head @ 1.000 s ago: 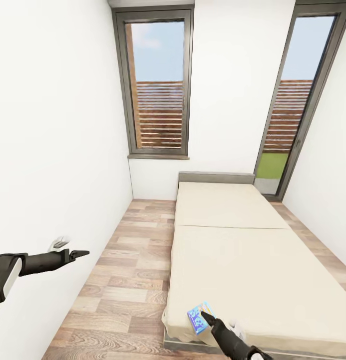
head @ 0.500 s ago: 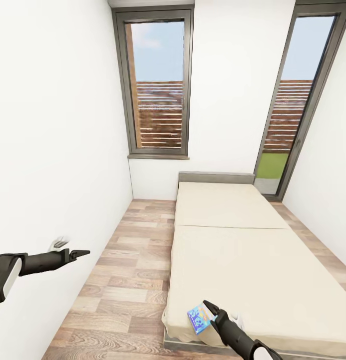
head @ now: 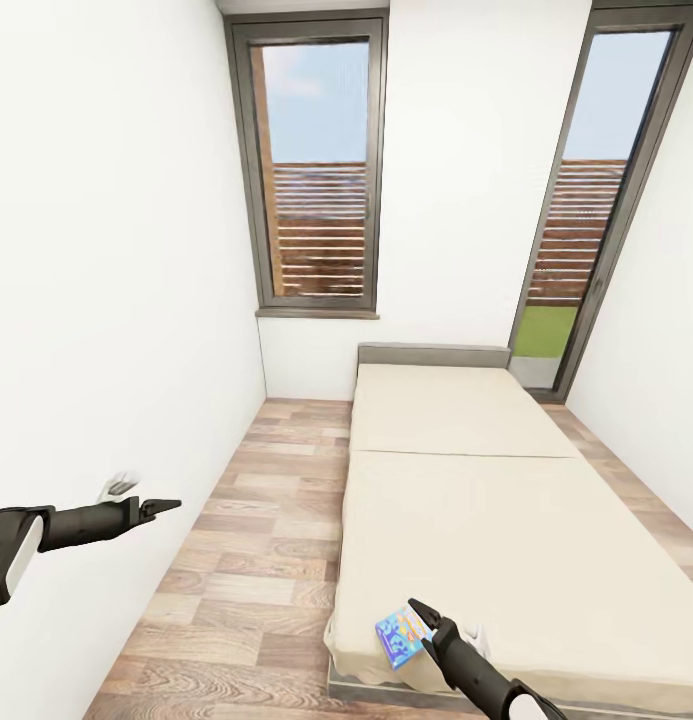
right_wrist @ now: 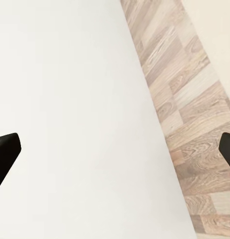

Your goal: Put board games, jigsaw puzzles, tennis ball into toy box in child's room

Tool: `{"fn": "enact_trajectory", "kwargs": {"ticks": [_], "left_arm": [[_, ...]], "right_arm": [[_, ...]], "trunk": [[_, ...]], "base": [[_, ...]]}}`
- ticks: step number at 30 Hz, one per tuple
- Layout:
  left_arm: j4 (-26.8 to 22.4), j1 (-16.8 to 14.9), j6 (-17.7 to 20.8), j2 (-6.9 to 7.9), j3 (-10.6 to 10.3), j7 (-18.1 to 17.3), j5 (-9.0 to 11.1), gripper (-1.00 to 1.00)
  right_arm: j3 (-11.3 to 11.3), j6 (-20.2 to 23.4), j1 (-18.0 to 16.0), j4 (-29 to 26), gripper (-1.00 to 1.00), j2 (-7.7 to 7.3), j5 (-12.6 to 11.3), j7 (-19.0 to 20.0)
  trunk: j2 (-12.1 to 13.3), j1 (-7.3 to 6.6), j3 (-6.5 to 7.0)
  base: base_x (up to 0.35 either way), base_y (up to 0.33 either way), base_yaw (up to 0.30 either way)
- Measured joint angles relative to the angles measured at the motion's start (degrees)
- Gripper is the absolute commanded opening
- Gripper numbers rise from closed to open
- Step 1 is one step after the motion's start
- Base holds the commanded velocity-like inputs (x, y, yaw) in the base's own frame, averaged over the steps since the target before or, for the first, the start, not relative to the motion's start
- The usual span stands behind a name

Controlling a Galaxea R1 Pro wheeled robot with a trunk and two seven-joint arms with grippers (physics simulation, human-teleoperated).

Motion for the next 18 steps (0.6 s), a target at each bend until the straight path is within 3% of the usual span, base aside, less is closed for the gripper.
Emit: {"fn": "enact_trajectory", "kwargs": {"ticks": [18], "left_arm": [[0.0, 0.0, 0.27, -0.04, 0.0, -0.43, 0.07, 1.0]], "right_arm": [[-0.13, -0.31, 0.0, 0.0, 1.0, 0.15, 0.05, -0.08]], "trunk": [[-7.25, 3.96, -3.25]], "base": [[0.0, 0.0, 0.0]]}}
